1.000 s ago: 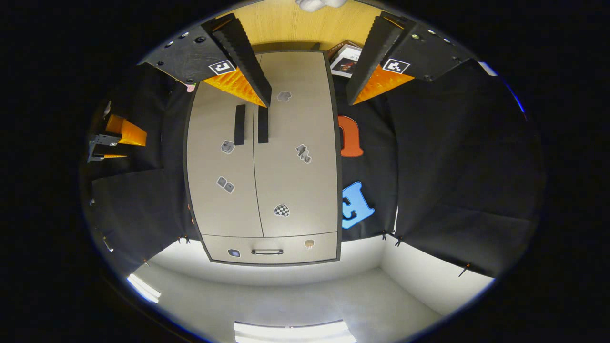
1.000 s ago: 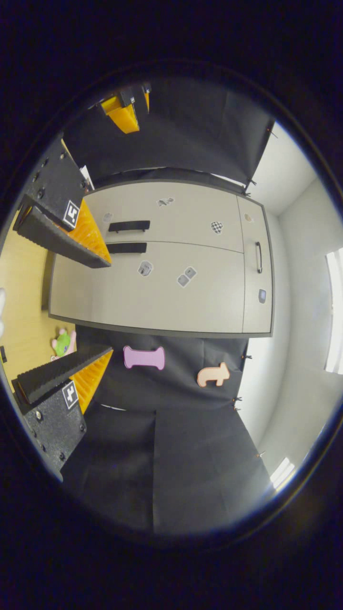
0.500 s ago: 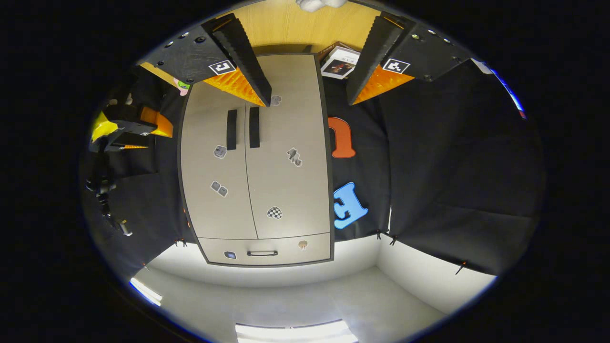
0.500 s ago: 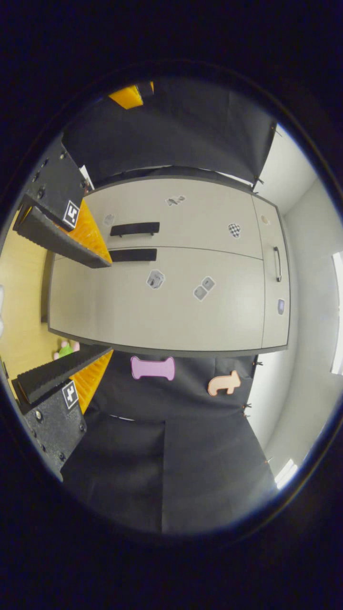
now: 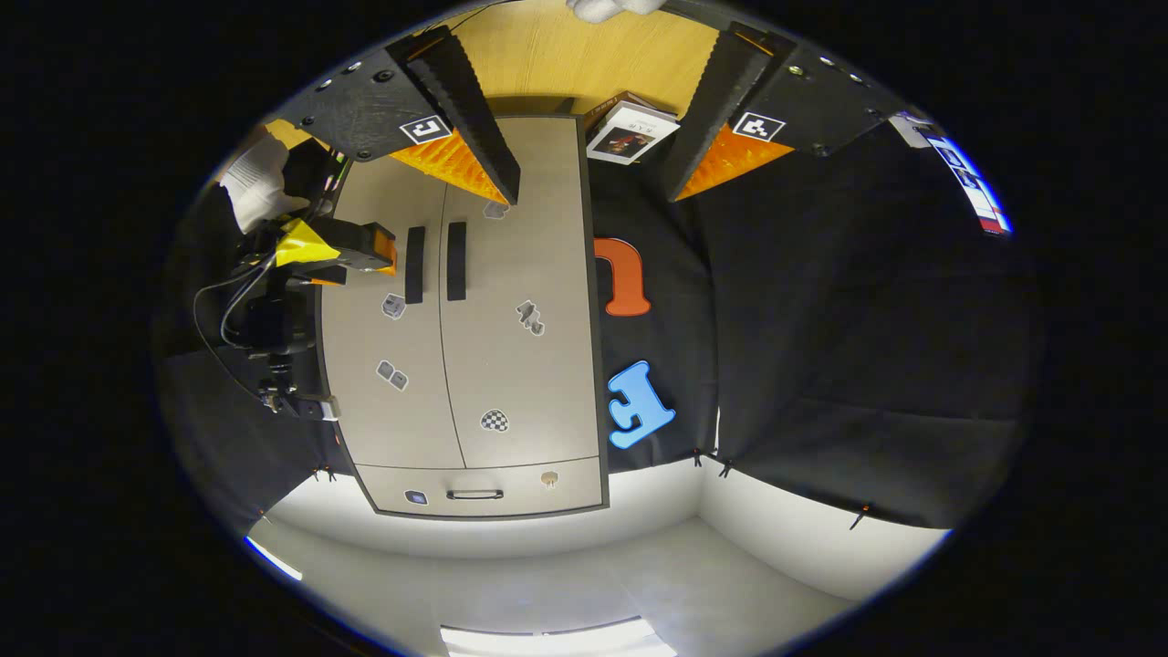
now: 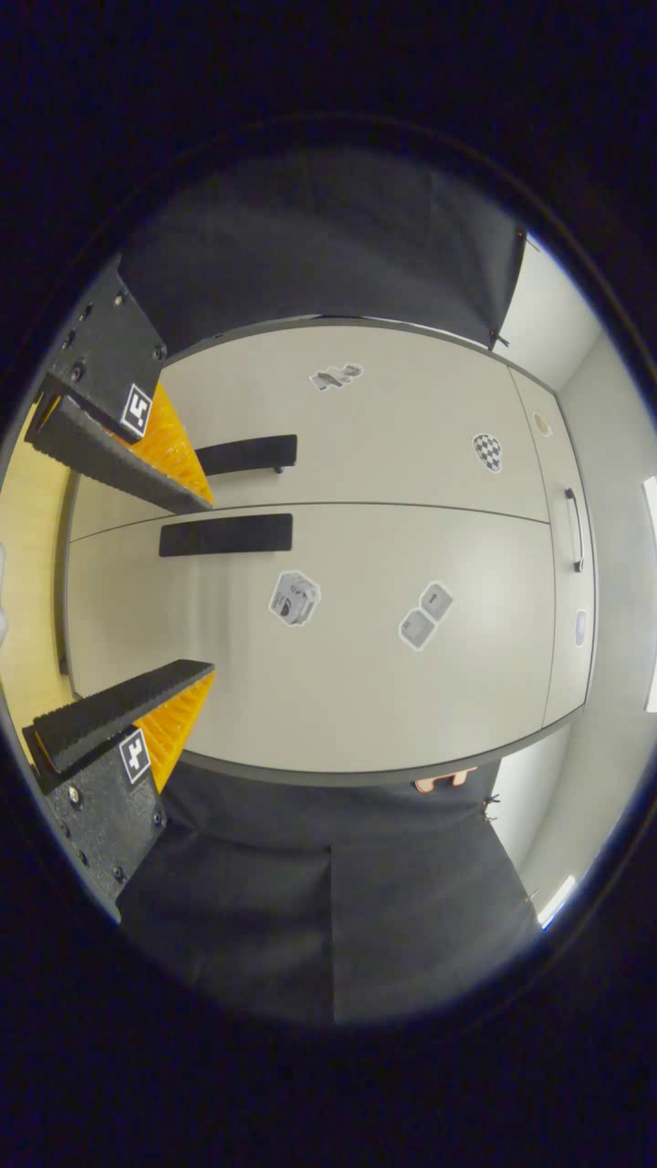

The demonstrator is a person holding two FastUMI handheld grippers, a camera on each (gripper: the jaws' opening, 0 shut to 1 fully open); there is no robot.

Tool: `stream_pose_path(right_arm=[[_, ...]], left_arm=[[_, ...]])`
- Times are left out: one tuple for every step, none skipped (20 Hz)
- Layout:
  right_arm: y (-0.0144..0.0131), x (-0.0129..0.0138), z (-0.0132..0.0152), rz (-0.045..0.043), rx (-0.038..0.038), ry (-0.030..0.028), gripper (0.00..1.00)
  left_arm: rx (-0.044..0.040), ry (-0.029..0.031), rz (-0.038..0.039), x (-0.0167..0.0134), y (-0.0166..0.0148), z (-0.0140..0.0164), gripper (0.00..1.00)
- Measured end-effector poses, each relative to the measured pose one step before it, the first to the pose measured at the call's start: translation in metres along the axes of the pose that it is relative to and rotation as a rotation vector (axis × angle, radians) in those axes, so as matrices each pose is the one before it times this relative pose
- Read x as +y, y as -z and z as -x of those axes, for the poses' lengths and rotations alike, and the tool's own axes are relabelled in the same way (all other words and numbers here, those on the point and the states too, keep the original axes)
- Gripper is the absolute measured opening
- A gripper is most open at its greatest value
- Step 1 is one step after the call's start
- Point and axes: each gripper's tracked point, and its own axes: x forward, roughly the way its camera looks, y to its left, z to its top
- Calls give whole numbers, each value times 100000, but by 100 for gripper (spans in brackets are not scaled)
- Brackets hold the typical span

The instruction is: Open the right door of the double-door shoe cabinet with the right hand, and open the left door with the left hand.

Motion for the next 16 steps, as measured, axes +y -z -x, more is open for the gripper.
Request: stream_pose_path(right_arm=[[258,456,-1053,88,1514,-71,100],[219,574,-1098,-314,191,-451,100],[192,355,-1023,253,724,108,100],[313,287,-905,640,839,32,99],[157,327,-644,191,328,-88,99],[218,245,-866,508,526,344,98],[143,138,-641,359,354,482,96],[149,34,-646,-63,333,523,95],[167,163,-572,-223,1336,-199,94],[99,325,-290,-506,90,-854,92],[-149,-11,-370,-417,-20,614,89],[113,-76,-345,22,236,389,86],[-9,19,-313,-288,324,-174,79],[67,76,-166,-881,617,-575,75],[-102,-37,-236,-1060,-15,197,69],[-67,-19,-262,-110,-93,16,65]], left_arm=[[302,-711,-132,155,44,79,96],[63,-925,67,361,-22,55,96],[60,-823,233,326,71,81,96],[214,-931,326,278,22,56,96],[306,-714,342,190,107,-145,96],[376,-901,210,274,179,61,96],[427,-713,72,249,198,13,96],[496,-857,-8,255,142,14,95],[541,-895,-23,324,235,-73,95],[413,-703,65,233,188,-97,95],[479,-433,184,109,106,-32,96],[365,-535,148,66,36,33,96],[207,-346,-24,67,30,-34,96],[3,-337,-71,67,19,-11,96],[-193,-299,11,119,-31,-107,96],[-128,-171,154,200,1,-142,96]])
